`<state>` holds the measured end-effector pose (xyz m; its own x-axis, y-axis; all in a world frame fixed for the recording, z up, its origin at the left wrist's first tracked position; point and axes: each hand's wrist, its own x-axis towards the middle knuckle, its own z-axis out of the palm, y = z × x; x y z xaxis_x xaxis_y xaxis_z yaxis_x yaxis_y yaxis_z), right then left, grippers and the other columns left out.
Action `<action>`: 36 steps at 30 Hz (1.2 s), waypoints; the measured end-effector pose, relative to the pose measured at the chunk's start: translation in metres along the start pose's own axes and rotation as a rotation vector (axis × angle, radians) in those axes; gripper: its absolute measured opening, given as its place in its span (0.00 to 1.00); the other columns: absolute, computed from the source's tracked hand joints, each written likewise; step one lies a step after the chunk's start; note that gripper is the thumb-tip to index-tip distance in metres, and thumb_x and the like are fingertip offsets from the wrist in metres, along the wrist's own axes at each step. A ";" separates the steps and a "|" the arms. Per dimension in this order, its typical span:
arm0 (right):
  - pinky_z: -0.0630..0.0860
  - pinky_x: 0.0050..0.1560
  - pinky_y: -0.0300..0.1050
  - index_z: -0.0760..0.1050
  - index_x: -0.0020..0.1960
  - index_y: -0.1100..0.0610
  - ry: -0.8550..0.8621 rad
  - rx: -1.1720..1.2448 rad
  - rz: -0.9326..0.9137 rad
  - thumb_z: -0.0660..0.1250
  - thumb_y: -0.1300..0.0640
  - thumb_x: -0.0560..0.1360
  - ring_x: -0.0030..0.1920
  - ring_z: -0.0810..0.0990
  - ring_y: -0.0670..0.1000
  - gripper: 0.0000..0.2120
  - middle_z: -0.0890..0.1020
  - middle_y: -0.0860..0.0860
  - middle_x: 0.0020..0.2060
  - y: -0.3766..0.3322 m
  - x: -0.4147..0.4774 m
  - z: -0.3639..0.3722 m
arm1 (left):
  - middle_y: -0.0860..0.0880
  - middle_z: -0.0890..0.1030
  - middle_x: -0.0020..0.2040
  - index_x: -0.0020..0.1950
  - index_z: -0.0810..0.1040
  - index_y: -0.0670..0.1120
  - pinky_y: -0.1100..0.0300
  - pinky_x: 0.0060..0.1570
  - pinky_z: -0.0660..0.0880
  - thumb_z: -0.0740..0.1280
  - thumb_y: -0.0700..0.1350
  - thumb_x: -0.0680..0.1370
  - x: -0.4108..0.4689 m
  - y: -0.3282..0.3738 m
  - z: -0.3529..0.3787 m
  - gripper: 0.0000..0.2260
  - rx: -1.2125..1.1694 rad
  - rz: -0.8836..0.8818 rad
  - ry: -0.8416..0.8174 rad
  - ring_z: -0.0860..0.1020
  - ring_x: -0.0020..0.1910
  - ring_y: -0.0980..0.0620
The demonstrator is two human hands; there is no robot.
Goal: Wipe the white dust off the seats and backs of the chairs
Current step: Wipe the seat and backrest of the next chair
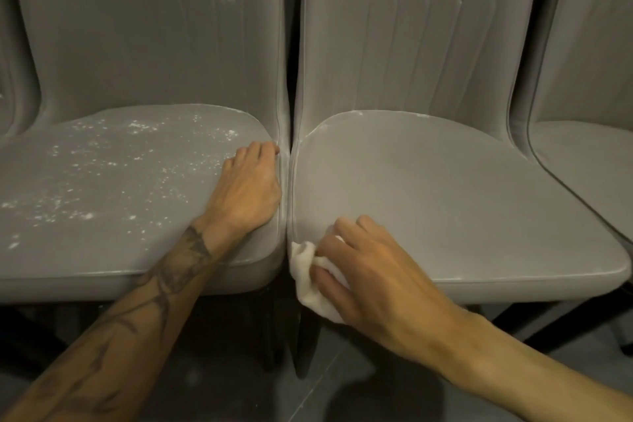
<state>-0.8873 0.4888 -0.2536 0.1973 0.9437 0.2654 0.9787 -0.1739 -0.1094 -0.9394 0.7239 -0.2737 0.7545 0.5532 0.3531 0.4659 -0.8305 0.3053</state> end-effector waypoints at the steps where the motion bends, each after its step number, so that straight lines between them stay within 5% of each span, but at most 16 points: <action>1: 0.69 0.44 0.43 0.73 0.53 0.46 -0.010 0.010 -0.025 0.55 0.43 0.83 0.43 0.67 0.46 0.11 0.71 0.43 0.46 0.007 -0.009 -0.003 | 0.43 0.74 0.62 0.68 0.71 0.44 0.47 0.63 0.67 0.58 0.38 0.83 0.000 0.000 0.000 0.13 0.001 0.000 -0.002 0.72 0.60 0.43; 8: 0.68 0.40 0.43 0.73 0.45 0.47 0.105 -0.057 0.067 0.58 0.40 0.81 0.39 0.65 0.46 0.13 0.71 0.45 0.41 -0.012 0.005 0.009 | 0.42 0.74 0.65 0.70 0.70 0.45 0.46 0.65 0.66 0.57 0.40 0.84 0.002 0.001 -0.001 0.14 0.026 -0.024 -0.030 0.72 0.63 0.41; 15: 0.68 0.43 0.49 0.74 0.46 0.51 0.124 0.028 0.012 0.59 0.44 0.83 0.43 0.67 0.49 0.13 0.70 0.46 0.44 0.034 -0.029 -0.006 | 0.42 0.74 0.64 0.69 0.70 0.44 0.44 0.64 0.67 0.59 0.40 0.83 0.005 -0.005 0.001 0.15 0.037 -0.020 -0.050 0.72 0.61 0.40; 22: 0.68 0.40 0.50 0.75 0.43 0.52 0.223 0.003 0.012 0.62 0.43 0.80 0.40 0.67 0.50 0.15 0.72 0.49 0.40 0.007 -0.003 0.012 | 0.41 0.75 0.64 0.70 0.71 0.44 0.42 0.64 0.67 0.60 0.41 0.84 0.005 -0.004 0.001 0.14 0.048 -0.020 -0.055 0.72 0.61 0.39; 29: 0.70 0.43 0.53 0.79 0.47 0.55 0.240 -0.020 0.040 0.61 0.45 0.83 0.42 0.69 0.52 0.16 0.75 0.49 0.45 0.087 -0.067 -0.016 | 0.37 0.74 0.66 0.72 0.71 0.40 0.39 0.65 0.67 0.60 0.39 0.83 0.005 0.001 -0.004 0.17 0.058 -0.042 -0.094 0.72 0.63 0.35; 36: 0.68 0.41 0.54 0.75 0.43 0.56 0.305 0.046 0.049 0.62 0.48 0.83 0.40 0.67 0.53 0.14 0.72 0.51 0.41 0.051 -0.042 0.003 | 0.39 0.74 0.67 0.73 0.69 0.43 0.39 0.64 0.68 0.58 0.44 0.85 0.002 0.008 -0.010 0.16 0.070 -0.003 -0.106 0.72 0.63 0.37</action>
<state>-0.8455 0.4410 -0.2732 0.2589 0.8055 0.5331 0.9654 -0.1973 -0.1707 -0.9388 0.7194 -0.2616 0.7962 0.5484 0.2557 0.4963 -0.8336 0.2424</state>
